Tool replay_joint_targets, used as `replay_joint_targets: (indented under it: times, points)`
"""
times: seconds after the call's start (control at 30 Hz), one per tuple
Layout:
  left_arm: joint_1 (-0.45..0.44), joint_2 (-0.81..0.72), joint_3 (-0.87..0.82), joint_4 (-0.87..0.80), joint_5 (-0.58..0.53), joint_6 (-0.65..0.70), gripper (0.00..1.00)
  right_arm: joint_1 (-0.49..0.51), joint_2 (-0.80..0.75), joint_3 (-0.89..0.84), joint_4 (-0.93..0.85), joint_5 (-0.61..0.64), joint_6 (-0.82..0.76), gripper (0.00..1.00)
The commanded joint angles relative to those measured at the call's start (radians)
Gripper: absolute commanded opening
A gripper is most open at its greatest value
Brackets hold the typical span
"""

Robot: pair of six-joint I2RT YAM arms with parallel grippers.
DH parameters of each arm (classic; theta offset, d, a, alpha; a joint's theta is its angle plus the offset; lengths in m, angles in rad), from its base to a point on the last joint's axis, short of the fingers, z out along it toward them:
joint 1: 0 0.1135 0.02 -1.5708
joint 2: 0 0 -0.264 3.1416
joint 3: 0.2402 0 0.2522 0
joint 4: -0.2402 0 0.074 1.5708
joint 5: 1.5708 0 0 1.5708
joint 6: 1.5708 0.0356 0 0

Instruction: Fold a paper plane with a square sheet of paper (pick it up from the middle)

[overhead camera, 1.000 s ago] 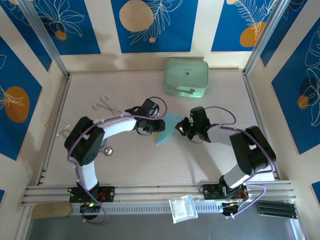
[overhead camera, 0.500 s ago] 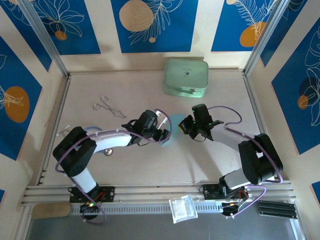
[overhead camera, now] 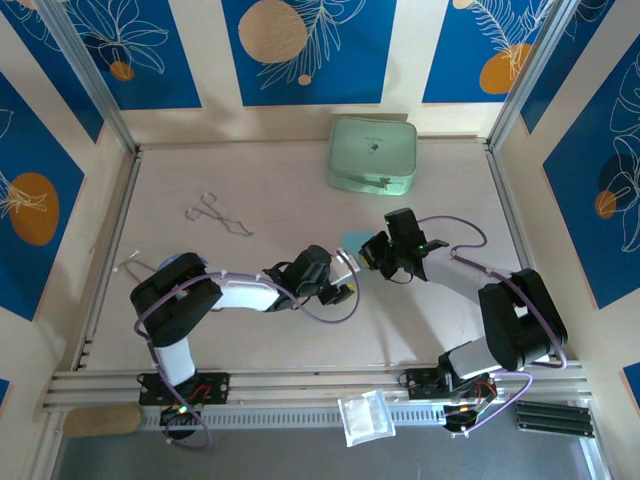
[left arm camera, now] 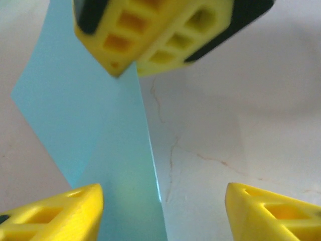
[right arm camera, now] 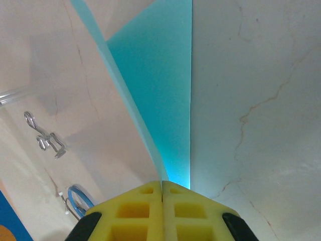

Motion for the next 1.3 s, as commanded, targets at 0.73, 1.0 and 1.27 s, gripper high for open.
replay_joint_targets:
  times: [0.73, 1.0, 1.27]
  points:
    - [-0.014, 0.050, 0.034, 0.026, -0.077, 0.032, 0.21, -0.018, -0.004, 0.000, -0.076, -0.052, 0.008, 0.18]
    - [-0.014, 0.058, 0.020, 0.050, -0.062, 0.040, 0.20, -0.013, 0.024, 0.020, -0.158, -0.056, -0.025, 0.48]
    - [-0.014, 0.063, 0.013, 0.055, -0.031, 0.073, 0.19, -0.013, 0.090, 0.079, -0.187, -0.077, -0.047, 0.52]
